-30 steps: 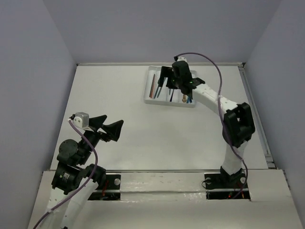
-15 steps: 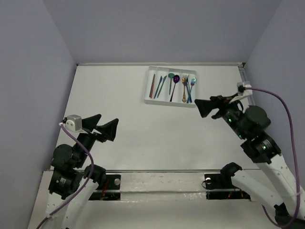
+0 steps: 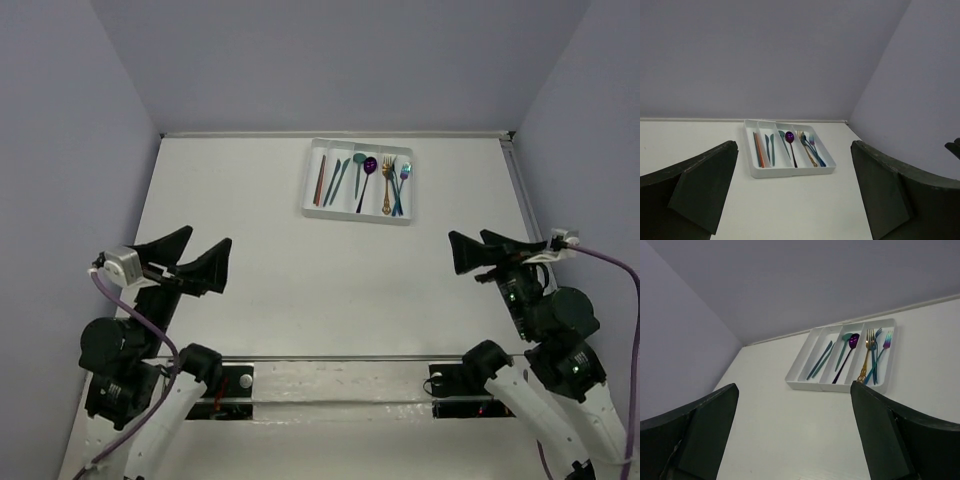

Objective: Sort the eating utensils into containers

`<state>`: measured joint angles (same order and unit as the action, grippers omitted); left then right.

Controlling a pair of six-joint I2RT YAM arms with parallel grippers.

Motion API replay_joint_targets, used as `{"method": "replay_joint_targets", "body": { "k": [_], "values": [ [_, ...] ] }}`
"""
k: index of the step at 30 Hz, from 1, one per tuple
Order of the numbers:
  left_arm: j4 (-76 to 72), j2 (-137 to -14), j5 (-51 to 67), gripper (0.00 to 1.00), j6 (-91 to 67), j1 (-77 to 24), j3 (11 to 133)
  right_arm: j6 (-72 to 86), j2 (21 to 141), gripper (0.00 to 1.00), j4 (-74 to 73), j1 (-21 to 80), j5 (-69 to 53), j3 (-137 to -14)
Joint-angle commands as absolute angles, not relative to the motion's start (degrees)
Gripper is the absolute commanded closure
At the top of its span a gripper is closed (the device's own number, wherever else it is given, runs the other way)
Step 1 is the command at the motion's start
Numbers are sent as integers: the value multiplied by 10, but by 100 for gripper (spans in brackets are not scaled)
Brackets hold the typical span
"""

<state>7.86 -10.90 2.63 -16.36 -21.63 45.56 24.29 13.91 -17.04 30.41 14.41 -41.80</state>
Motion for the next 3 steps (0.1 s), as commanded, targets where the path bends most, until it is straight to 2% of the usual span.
{"method": "replay_joint_targets", "body": {
  "k": [1, 3],
  "values": [
    [64, -128, 28, 1, -159, -212, 447, 250, 161, 0, -142, 305, 153, -422],
    [65, -126, 30, 1, -159, -212, 447, 250, 180, 0, -139, 305, 142, -432]
  ]
}}
